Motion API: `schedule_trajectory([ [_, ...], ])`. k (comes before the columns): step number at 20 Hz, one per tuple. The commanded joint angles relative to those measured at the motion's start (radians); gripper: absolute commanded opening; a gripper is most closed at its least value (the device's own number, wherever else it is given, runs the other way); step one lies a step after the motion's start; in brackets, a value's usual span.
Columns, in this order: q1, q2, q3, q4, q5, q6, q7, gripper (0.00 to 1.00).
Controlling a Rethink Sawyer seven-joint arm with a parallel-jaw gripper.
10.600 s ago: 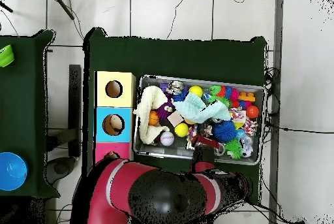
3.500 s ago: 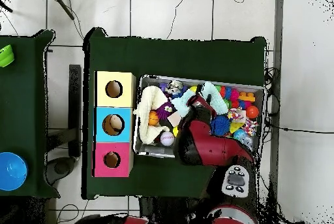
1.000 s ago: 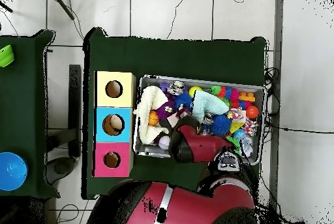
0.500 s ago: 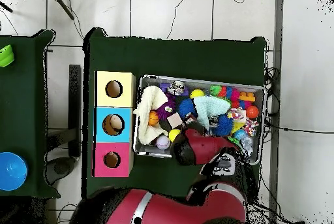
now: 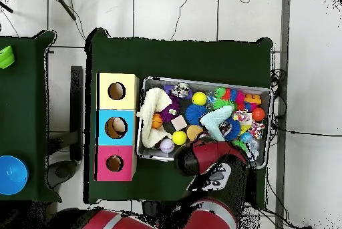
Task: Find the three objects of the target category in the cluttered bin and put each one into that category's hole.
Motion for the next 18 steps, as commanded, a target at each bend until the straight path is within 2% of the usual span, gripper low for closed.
schedule_trajectory([
  [1, -0.014, -0.019, -0.011, -0.044, -0.085, 0.16, -0.146, 1.0],
  [11, -0.021, -0.01, -0.019, -0.066, -0.135, 0.153, -0.091, 1.0],
  [18, -0.012, -0.013, -0.036, -0.054, -0.15, 0.142, -0.07, 1.0],
])
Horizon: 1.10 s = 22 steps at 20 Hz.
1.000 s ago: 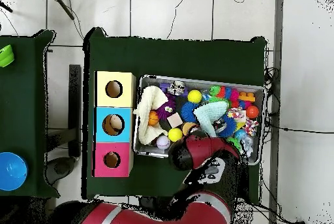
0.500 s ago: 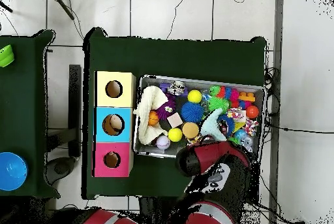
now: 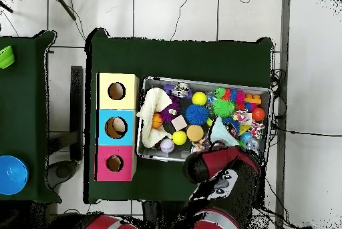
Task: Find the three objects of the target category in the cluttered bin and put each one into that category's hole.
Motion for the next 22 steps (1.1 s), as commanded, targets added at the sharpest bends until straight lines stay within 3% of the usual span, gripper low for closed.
schedule_trajectory([
  [1, -0.009, 0.006, 0.029, -0.054, -0.046, 0.07, -0.069, 1.0],
  [14, -0.008, -0.028, -0.031, -0.052, -0.101, 0.063, -0.071, 1.0],
  [22, 0.004, -0.003, -0.099, -0.077, -0.143, -0.015, -0.015, 1.0],
])
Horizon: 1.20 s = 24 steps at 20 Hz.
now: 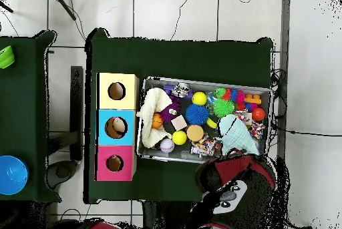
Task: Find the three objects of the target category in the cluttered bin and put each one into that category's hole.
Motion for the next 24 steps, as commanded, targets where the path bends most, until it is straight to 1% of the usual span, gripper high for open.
schedule_trajectory([
  [1, 0.009, 0.034, -0.006, -0.08, -0.054, -0.029, 0.0, 1.0],
  [6, 0.039, 0.093, -0.069, -0.102, -0.056, -0.083, 0.077, 1.0],
  [9, 0.051, 0.105, -0.08, -0.099, -0.047, -0.094, 0.089, 1.0],
  [12, 0.045, 0.086, -0.06, -0.08, -0.026, -0.087, 0.079, 1.0],
  [13, 0.021, 0.051, -0.019, -0.06, -0.012, -0.072, 0.054, 1.0],
  [14, 0.005, 0.032, 0.008, -0.046, -0.003, -0.07, 0.042, 1.0],
  [15, -0.024, -0.003, 0.054, -0.02, 0.01, -0.081, 0.032, 1.0],
  [16, -0.037, -0.019, 0.076, -0.008, 0.017, -0.09, 0.031, 1.0],
  [17, -0.081, -0.063, 0.141, 0.024, 0.027, -0.093, 0.01, 1.0],
  [18, -0.104, -0.084, 0.176, 0.039, 0.03, -0.092, 0.0, 1.0],
  [19, -0.147, -0.121, 0.239, 0.065, 0.037, -0.083, -0.023, 1.0],
  [20, -0.164, -0.135, 0.266, 0.077, 0.039, -0.083, -0.025, 1.0],
  [21, -0.198, -0.159, 0.314, 0.098, 0.042, -0.085, -0.033, 1.0],
  [24, -0.25, -0.188, 0.387, 0.132, 0.049, -0.091, -0.025, 1.0],
])
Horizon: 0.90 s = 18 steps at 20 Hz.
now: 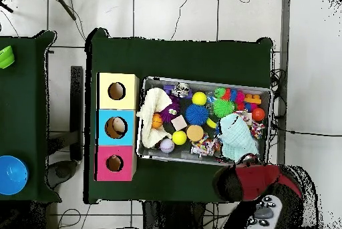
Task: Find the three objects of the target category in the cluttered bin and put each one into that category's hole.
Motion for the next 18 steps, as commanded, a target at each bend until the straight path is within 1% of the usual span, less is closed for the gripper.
schedule_trajectory([
  [1, -0.128, -0.102, 0.352, 0.114, 0.074, -0.097, -0.022, 1.0],
  [3, -0.158, -0.11, 0.391, 0.131, 0.063, -0.129, -0.011, 1.0],
  [4, -0.158, -0.109, 0.392, 0.132, 0.057, -0.143, -0.003, 1.0],
  [5, -0.138, -0.097, 0.368, 0.123, 0.047, -0.185, 0.025, 1.0],
  [6, -0.115, -0.085, 0.34, 0.113, 0.041, -0.218, 0.048, 1.0],
  [8, 0.008, -0.001, 0.175, 0.064, 0.065, -0.384, 0.121, 1.0],
  [9, 0.104, 0.098, 0.026, 0.044, 0.172, -0.554, 0.138, 1.0],
  [10, 0.134, 0.141, -0.029, 0.049, 0.245, -0.643, 0.121, 1.0],
  [12, 0.174, 0.21, -0.109, 0.078, 0.408, -0.847, 0.028, 1.0],
  [13, 0.182, 0.235, -0.131, 0.099, 0.486, -0.952, -0.022, 1.0],
  [15, 0.177, 0.252, -0.138, 0.115, 0.538, -1.033, -0.05, 1.0],
  [16, 0.175, 0.255, -0.14, 0.118, 0.547, -1.051, -0.054, 1.0],
  [18, 0.17, 0.26, -0.155, 0.128, 0.576, -1.12, -0.072, 1.0],
])
